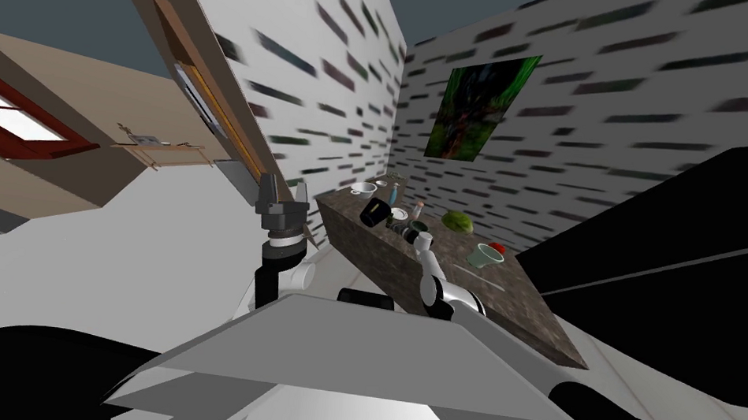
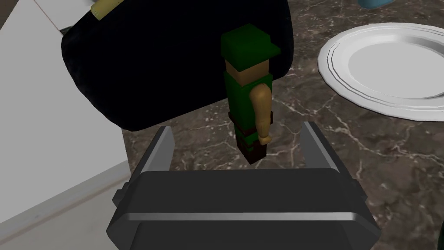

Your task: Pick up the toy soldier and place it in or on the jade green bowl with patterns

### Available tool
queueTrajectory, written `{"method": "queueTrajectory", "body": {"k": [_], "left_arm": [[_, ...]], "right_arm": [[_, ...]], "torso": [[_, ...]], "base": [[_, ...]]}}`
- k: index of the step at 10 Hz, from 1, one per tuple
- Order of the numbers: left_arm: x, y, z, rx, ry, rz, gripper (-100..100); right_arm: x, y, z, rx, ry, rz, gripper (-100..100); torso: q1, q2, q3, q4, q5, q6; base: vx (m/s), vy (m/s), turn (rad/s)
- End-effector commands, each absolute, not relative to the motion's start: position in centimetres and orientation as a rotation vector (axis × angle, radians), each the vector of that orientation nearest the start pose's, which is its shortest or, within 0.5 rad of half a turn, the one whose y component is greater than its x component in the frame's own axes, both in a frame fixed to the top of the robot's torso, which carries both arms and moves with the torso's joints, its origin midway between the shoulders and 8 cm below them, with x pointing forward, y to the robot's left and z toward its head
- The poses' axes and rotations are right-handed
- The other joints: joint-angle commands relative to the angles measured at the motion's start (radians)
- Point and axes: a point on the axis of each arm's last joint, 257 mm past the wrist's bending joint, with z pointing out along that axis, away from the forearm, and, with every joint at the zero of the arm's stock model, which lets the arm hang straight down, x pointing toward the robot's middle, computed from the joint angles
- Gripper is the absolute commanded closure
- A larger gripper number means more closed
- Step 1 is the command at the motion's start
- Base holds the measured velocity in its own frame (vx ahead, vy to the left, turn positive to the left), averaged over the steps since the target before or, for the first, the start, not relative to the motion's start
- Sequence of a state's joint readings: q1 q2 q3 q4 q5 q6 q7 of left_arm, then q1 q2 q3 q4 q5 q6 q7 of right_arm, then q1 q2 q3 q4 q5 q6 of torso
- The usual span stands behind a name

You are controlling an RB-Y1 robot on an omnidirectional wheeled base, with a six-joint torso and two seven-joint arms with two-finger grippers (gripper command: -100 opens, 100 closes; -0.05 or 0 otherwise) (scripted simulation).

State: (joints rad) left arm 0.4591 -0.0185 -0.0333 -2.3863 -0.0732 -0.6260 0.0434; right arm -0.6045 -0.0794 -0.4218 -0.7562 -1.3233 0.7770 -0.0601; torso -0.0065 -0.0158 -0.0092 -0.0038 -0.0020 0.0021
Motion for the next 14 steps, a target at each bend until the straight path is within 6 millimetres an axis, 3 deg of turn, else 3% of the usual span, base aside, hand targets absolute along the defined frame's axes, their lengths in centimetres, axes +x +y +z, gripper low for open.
{"method": "queueTrajectory", "body": {"k": [1,2,3,4,11,14], "left_arm": [[29.8,24.8,10.1,-0.423,0.442,-1.396,0],[29.8,24.8,10.1,-0.423,0.442,-1.396,0],[29.8,24.8,10.2,-0.423,0.442,-1.396,0],[29.8,24.8,10.2,-0.423,0.442,-1.396,0],[29.8,24.8,10.2,-0.423,0.442,-1.396,0],[29.8,24.8,10.2,-0.423,0.442,-1.396,0]], "right_arm": [[60.8,-10.4,-29.6,-2.083,-0.517,-1.516,-100],[61.4,-11.5,-29.4,-2.101,-0.520,-1.530,-100],[61.3,-11.3,-29.4,-2.097,-0.522,-1.528,0],[60.9,-10.2,-29.6,-2.099,-0.541,-1.520,-100],[59.1,-5.3,-29.9,-2.081,-0.624,-1.485,-100],[59.1,-5.3,-29.9,-2.081,-0.624,-1.485,-100]], "torso": [[0.000,0.000,0.000,0.000,0.000,0.000],[0.002,-0.002,-0.001,0.000,0.000,0.000],[0.004,0.003,0.001,0.000,0.001,0.000],[0.006,0.008,0.004,0.002,0.001,0.000],[0.009,0.010,0.006,0.002,0.002,0.000],[0.006,0.011,0.007,0.003,0.002,0.000]], "base": [[0.188,-0.072,0.034],[0.091,-0.029,0.015],[0.016,-0.006,-0.001],[0.045,-0.019,-0.168],[0.023,0.022,-0.078],[-0.002,-0.002,0.006]]}}
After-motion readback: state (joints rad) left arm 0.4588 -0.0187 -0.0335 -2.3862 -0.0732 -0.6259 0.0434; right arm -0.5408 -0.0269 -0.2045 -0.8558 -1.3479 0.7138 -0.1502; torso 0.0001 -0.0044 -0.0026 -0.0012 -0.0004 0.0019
